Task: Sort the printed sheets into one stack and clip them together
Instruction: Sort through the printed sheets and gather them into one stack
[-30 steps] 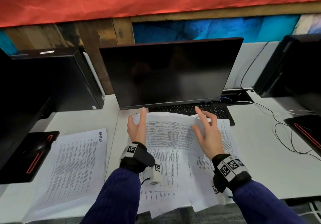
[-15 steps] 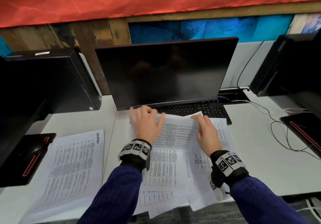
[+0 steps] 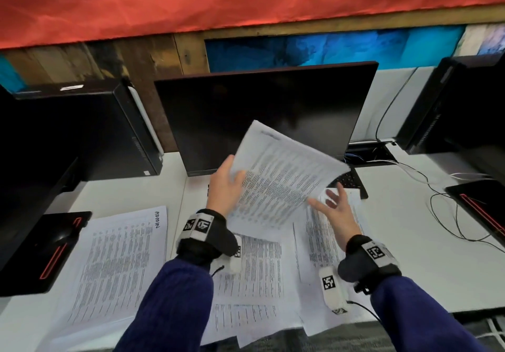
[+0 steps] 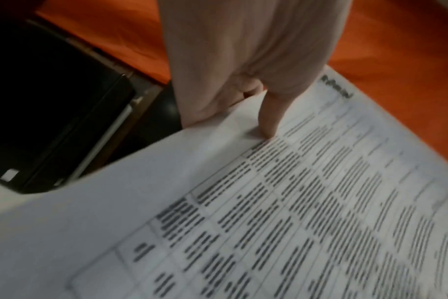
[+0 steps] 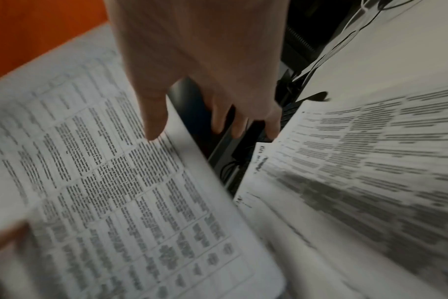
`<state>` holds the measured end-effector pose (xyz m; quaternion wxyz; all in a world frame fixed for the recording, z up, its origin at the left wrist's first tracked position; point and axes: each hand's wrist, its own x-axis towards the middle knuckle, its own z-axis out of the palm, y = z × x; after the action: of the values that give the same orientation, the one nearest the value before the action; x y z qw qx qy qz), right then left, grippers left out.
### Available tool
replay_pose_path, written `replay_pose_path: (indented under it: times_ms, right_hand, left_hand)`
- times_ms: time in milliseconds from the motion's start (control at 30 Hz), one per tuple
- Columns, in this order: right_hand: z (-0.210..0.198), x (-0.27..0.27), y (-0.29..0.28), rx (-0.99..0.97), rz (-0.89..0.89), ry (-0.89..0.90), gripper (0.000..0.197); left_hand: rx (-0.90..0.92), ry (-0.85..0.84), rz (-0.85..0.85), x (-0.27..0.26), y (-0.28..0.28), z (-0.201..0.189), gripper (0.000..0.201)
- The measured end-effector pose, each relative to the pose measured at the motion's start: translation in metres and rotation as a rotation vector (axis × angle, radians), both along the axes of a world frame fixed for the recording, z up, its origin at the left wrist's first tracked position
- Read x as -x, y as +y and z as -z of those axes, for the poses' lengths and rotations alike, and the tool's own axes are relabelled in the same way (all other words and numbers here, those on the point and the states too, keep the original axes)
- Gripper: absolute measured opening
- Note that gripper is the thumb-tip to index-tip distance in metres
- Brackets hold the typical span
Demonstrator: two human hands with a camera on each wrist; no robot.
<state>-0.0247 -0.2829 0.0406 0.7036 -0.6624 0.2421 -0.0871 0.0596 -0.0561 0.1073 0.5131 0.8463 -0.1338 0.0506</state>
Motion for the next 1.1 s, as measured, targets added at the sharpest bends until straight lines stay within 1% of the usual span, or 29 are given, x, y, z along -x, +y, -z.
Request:
replay_pose_path:
  times_ms: [33,67,100,133,167,200,267,300,367,400,467,533,567,667,767,833,867,900,967,1033,1100]
  right_hand:
    - [-0.008,-0.003,0.004,-0.086,-0.069,-0.019,0.078]
    - [-0.015,-0.008,0.009,-0.136,-0.123,-0.049,0.063]
    - [-0.021,-0.012,0.015,-0.152,-0.151,-0.076,0.047]
    - [-0.027,-0.016,0.021,-0.161,-0.155,-0.1,0.035]
    - [-0.033,-0.018,0.027,-0.169,-0.149,-0.116,0.03]
    - [-0.036,-0.019,0.032,-0.181,-0.142,-0.13,0.027]
    - [-0.037,-0.019,0.042,-0.157,-0.141,-0.142,0.026]
    - [-0.035,-0.018,0.047,-0.125,-0.147,-0.133,0.024]
    - [-0.024,-0.012,0.057,-0.054,-0.16,-0.099,0.018]
    - [-0.016,-0.011,0.061,-0.027,-0.158,-0.072,0.02]
    - [0.001,-0.011,0.065,-0.036,-0.138,-0.016,0.035]
    - [0.015,-0.012,0.068,-0.036,-0.11,0.02,0.047]
    - [0.022,-0.014,0.068,-0.007,-0.098,0.039,0.046]
    - [0.038,-0.017,0.068,0.075,-0.04,0.11,0.025]
    - [0.037,-0.016,0.069,0.083,-0.035,0.109,0.013]
    - [0.027,-0.014,0.071,0.096,-0.068,0.109,0.013]
    - [0.023,-0.014,0.072,0.102,-0.085,0.125,0.015]
    - [0.018,-0.013,0.074,0.109,-0.11,0.137,0.018]
    - [0.015,-0.012,0.079,0.103,-0.158,0.155,0.033]
    - [0.017,-0.008,0.084,0.084,-0.174,0.168,0.05]
    - [0.03,-0.003,0.094,0.086,-0.174,0.22,0.055]
  left_hand:
    - [0.115,0.057,0.006,0.001,0.005,0.002,0.02]
    - [0.195,0.104,-0.008,0.002,0.009,0.006,0.021]
    - [0.25,0.139,-0.042,0.004,0.01,0.013,0.023]
    - [0.282,0.166,-0.099,0.007,0.011,0.021,0.03]
    - [0.312,0.186,-0.157,0.011,0.011,0.028,0.036]
    - [0.354,0.195,-0.204,0.017,0.009,0.036,0.036]
    - [0.44,0.194,-0.239,0.033,0.004,0.042,0.032]
    - [0.457,0.198,-0.251,0.041,0.002,0.046,0.034]
    - [0.426,0.225,-0.291,0.052,0.001,0.061,0.04]
    - [0.398,0.236,-0.308,0.055,0.001,0.071,0.035]
    - [0.348,0.242,-0.337,0.054,0.003,0.088,0.022]
    - [0.303,0.25,-0.354,0.051,0.003,0.101,0.02]
    - [0.288,0.262,-0.358,0.05,0.003,0.105,0.019]
    - [0.252,0.301,-0.36,0.045,0.003,0.116,0.025]
    - [0.195,0.32,-0.359,0.043,0.005,0.126,0.026]
    - [0.17,0.334,-0.365,0.045,0.007,0.124,0.026]
    - [0.171,0.348,-0.368,0.047,0.009,0.122,0.029]
    - [0.177,0.358,-0.371,0.049,0.012,0.12,0.035]
    - [0.177,0.399,-0.347,0.054,0.024,0.112,0.047]
    - [0.164,0.445,-0.29,0.057,0.041,0.104,0.051]
    - [0.171,0.484,-0.247,0.057,0.069,0.097,0.053]
